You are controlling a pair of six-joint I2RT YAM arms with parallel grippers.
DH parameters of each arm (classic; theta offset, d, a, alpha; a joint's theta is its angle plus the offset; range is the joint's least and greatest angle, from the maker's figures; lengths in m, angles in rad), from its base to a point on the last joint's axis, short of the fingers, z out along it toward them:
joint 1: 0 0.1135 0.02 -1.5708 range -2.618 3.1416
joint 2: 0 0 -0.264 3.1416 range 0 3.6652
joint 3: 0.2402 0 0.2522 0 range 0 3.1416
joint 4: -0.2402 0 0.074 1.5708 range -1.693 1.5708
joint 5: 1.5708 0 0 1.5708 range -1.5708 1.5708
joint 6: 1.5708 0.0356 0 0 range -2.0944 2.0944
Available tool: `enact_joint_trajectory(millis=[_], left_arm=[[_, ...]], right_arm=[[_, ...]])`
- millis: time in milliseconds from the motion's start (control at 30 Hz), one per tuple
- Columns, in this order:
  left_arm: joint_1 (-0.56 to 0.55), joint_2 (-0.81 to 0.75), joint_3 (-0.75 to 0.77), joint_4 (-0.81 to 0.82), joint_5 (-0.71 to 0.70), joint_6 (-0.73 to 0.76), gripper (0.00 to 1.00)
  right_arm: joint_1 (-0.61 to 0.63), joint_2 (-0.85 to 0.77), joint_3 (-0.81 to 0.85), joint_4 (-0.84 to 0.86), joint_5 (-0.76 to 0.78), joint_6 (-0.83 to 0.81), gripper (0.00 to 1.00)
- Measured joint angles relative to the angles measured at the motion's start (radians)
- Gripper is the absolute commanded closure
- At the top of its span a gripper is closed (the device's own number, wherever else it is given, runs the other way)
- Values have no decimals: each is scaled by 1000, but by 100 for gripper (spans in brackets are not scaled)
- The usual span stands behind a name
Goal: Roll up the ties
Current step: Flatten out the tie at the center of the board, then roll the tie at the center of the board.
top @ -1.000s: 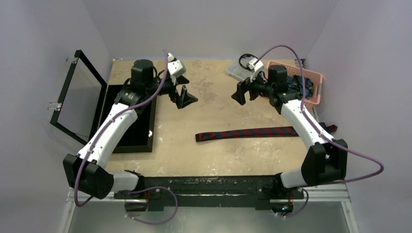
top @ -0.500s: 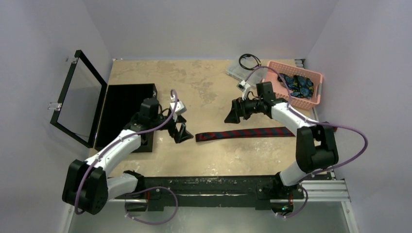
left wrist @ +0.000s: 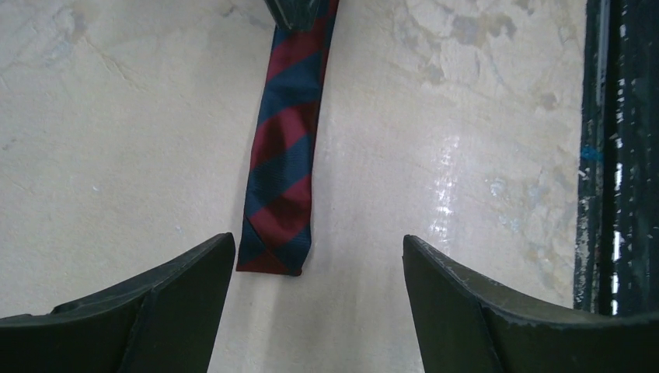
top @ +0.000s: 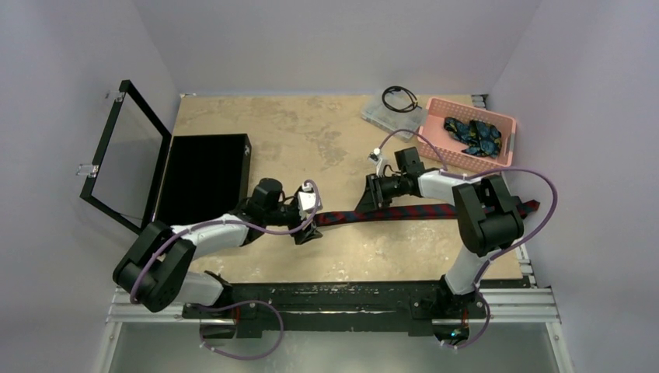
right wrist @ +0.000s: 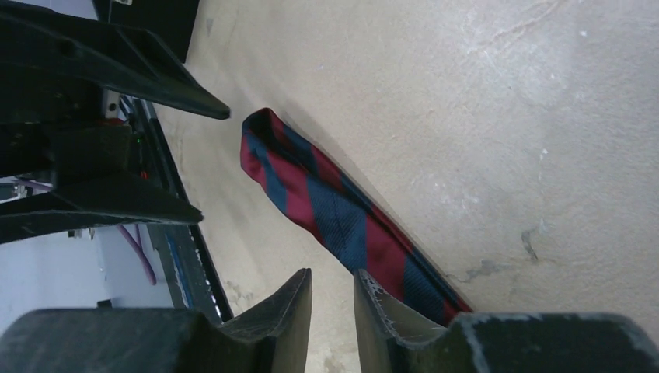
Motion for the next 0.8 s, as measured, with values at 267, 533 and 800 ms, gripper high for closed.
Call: enact_joint_trajectory(millis=[267, 533, 800], left_arm=[[-8, 44, -42, 120, -64, 55, 24], [-11, 145, 63, 52, -75, 90, 29], [-48, 208, 108, 1, -78, 105, 32]], right_arm=[[49, 6, 0, 68, 0, 30, 81], [57, 110, 11, 30, 6, -27, 83], [-3, 169, 47, -22, -43, -30, 87]])
